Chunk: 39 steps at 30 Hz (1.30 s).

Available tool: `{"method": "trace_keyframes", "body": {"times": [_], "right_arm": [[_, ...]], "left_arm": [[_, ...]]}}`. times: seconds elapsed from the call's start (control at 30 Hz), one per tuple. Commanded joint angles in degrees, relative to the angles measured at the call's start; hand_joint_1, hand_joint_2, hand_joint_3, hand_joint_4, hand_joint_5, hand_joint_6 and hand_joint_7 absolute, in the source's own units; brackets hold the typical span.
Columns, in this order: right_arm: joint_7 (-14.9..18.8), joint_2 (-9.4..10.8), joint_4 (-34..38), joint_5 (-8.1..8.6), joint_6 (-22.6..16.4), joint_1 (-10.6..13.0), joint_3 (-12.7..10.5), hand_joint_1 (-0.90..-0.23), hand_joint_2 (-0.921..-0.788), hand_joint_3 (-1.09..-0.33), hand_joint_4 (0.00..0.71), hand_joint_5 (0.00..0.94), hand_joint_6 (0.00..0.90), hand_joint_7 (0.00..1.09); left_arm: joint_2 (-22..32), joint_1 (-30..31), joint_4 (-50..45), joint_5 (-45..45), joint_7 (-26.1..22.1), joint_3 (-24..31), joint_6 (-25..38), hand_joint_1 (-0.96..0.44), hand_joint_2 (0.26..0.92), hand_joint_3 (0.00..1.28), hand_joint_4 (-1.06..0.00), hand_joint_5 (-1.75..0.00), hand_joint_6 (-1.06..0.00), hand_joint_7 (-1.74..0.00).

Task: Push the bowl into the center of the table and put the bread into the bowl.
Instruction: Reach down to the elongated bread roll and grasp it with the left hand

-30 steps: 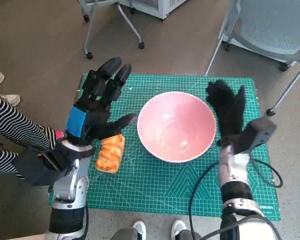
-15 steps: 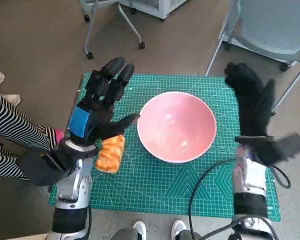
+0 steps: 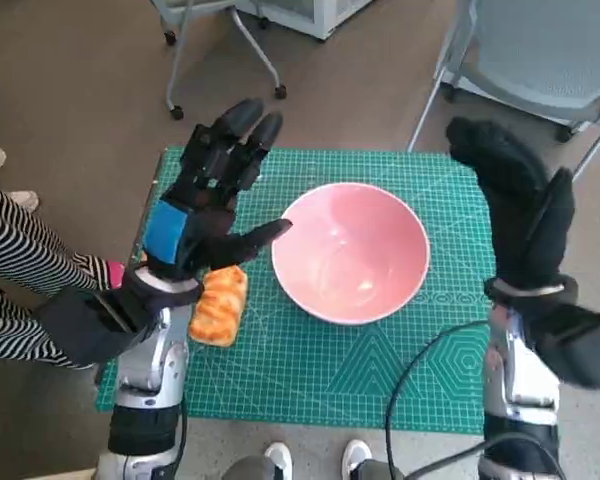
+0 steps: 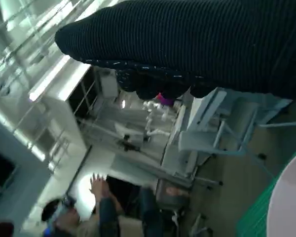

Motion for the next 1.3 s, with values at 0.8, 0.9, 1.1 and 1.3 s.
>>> {"method": "trace_keyframes", "body": {"times": [0.8, 0.9, 1.1, 1.3], "right_arm": [[-0.73, -0.25, -1.61, -0.09, 4.08, 1.61, 1.12, -0.736, -0.921, -0.679, 0.231, 0.011, 0.129, 0.54], [-0.73, -0.23, -1.81, 0.08, 4.35, 1.84, 1.03, -0.735, -0.921, -0.677, 0.232, 0.011, 0.128, 0.54], [-0.63, -0.21, -2.21, 0.41, 4.65, 2.34, 0.94, -0.735, -0.921, -0.676, 0.230, 0.009, 0.128, 0.54], [-0.70, -0.20, -1.94, 0.41, 4.77, 2.39, 0.87, -0.730, -0.921, -0.675, 0.223, 0.004, 0.120, 0.54]], "left_arm": [[11.51, -8.30, 10.73, 1.94, -9.50, 5.73, -11.39, -0.29, 0.894, 0.15, -0.16, -0.02, 0.00, -0.56], [17.37, -10.66, 15.39, 3.82, -13.33, 6.24, -15.25, -0.25, 0.883, 0.14, -0.17, -0.03, 0.00, -0.57], [27.37, -15.45, 26.00, 7.25, -21.01, 5.35, -23.51, -0.18, 0.846, 0.09, -0.21, -0.04, -0.02, -0.61], [32.53, -17.52, 33.81, 9.64, -25.83, 3.44, -33.15, -0.12, 0.819, 0.04, -0.28, -0.04, -0.11, -0.56]]}}
